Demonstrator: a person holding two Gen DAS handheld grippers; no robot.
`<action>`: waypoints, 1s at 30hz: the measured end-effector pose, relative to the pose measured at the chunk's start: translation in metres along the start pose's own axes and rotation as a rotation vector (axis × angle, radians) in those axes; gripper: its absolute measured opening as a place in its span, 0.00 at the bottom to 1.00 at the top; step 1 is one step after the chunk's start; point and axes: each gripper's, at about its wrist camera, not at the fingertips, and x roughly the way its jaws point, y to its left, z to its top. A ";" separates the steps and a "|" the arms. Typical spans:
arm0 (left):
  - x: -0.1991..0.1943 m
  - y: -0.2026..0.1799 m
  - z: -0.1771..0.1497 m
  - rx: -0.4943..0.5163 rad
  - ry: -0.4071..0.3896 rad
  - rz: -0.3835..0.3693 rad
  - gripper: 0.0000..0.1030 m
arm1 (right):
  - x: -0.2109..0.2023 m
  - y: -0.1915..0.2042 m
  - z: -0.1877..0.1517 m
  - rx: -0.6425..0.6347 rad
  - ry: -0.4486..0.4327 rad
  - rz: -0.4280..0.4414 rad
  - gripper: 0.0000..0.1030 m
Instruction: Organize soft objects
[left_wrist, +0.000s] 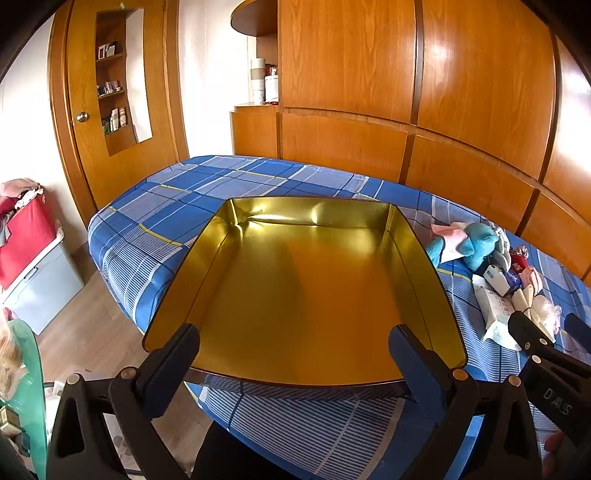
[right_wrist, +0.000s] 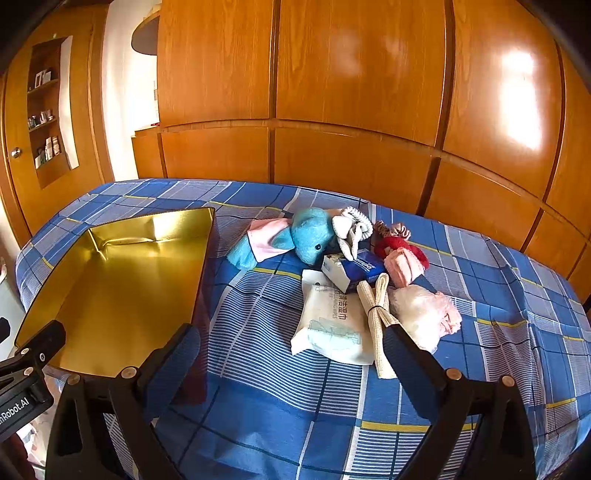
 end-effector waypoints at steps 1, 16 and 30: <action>0.000 0.000 0.000 0.000 -0.001 0.000 1.00 | 0.000 0.000 0.000 0.000 0.000 0.000 0.98; 0.002 -0.002 -0.001 0.013 0.006 0.001 1.00 | 0.004 -0.004 -0.002 0.013 0.011 0.001 0.98; 0.002 -0.003 -0.003 0.017 0.006 -0.002 1.00 | 0.004 -0.005 -0.002 0.019 0.012 0.001 0.98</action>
